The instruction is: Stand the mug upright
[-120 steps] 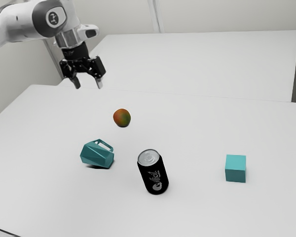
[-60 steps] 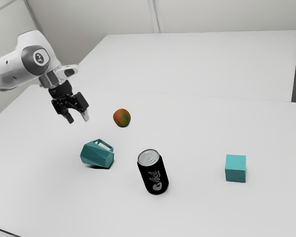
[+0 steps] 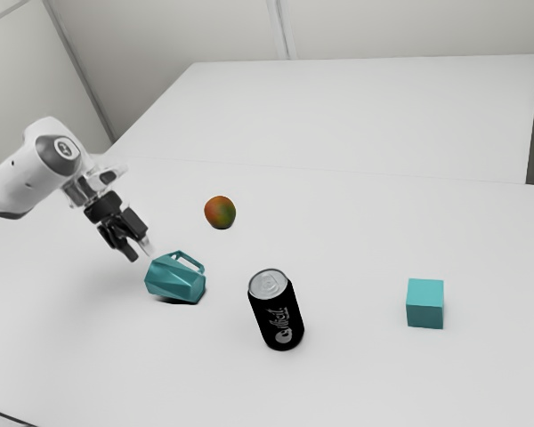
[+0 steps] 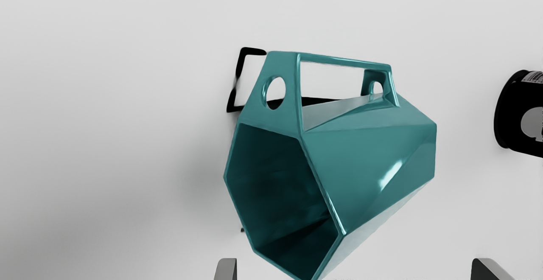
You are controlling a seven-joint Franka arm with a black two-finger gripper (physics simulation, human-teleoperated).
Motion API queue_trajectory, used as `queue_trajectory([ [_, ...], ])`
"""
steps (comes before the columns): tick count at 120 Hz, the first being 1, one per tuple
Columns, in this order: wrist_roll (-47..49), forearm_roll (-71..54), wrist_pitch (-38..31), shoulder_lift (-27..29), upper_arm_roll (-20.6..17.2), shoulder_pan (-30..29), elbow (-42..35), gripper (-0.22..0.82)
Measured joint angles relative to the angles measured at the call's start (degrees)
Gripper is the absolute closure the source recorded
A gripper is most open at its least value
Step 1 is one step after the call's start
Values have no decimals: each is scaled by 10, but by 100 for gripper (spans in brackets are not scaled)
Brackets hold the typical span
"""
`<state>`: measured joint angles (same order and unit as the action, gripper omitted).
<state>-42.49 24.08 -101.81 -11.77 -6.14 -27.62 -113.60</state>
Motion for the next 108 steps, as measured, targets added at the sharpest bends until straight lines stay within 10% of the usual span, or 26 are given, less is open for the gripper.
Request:
queue_trajectory([
  [70, -105, 103, 43, -39, -2, -11, -25, 1],
  [108, -132, 113, 48, -49, -4, -20, -30, 45],
])
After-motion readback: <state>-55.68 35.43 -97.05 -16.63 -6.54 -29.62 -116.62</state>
